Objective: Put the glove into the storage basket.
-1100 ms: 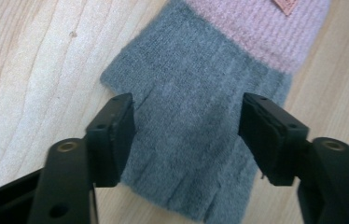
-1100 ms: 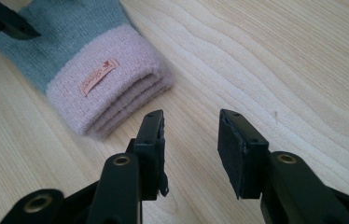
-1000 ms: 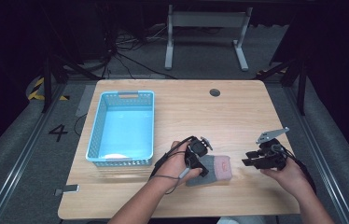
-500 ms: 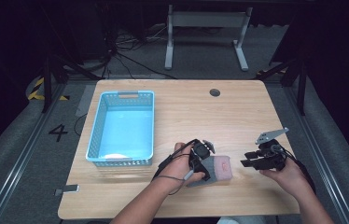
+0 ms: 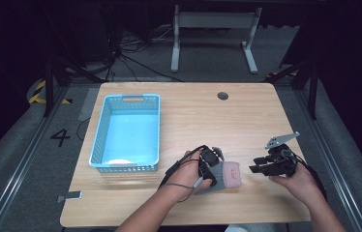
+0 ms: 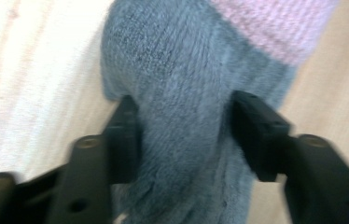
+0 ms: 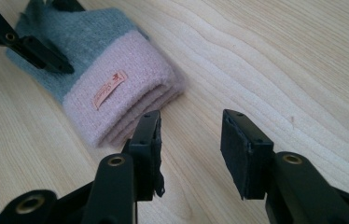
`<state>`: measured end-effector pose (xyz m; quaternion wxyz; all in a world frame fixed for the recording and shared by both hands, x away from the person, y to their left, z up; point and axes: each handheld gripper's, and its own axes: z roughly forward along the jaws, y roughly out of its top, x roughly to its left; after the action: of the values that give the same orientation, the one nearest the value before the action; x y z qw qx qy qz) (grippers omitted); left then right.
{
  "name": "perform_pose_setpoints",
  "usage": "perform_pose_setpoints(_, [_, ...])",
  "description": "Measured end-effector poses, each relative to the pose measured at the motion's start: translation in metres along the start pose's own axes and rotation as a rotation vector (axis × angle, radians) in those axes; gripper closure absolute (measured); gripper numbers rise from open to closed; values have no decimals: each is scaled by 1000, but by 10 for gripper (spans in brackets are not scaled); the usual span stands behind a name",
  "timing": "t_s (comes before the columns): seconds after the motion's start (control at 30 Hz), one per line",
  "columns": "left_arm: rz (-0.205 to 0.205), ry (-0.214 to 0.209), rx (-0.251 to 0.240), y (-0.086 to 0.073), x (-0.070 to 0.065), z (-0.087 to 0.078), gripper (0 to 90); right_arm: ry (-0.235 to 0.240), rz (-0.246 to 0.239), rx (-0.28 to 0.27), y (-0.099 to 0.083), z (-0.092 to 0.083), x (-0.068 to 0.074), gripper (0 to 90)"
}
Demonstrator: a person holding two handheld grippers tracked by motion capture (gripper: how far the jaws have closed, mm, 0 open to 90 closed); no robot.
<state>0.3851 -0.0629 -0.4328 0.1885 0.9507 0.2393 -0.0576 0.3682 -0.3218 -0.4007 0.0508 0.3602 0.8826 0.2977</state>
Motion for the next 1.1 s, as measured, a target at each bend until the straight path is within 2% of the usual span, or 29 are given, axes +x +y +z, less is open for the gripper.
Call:
perform_pose_setpoints(0.03, [-1, -14, -1, 0, 0, 0, 561, 1, 0, 0, 0, 0, 0, 587])
perform_pose_setpoints(0.07, [6, -14, 1, 0, -1, -1, 616, 2, 1, -1, 0, 0, 0, 587])
perform_pose_setpoints(0.17, [39, 26, 14, 2, -10, -2, 671, 5, 6, 1, 0, 1, 0, 603])
perform_pose_setpoints(0.23, [45, 31, 13, 3, -10, -2, 680, 5, 4, 7, 0, 2, -1, 610])
perform_pose_setpoints(0.4, [27, -1, 8, 2, -9, -9, 691, 10, 4, 8, 0, 2, 0, 611])
perform_pose_setpoints(0.6, [28, -23, -7, 0, -11, -20, 693, 10, 12, 7, -1, 2, -2, 609])
perform_pose_setpoints(1.1, [14, 10, -71, -8, -13, -61, 693, 15, 20, 7, 0, 3, -2, 600])
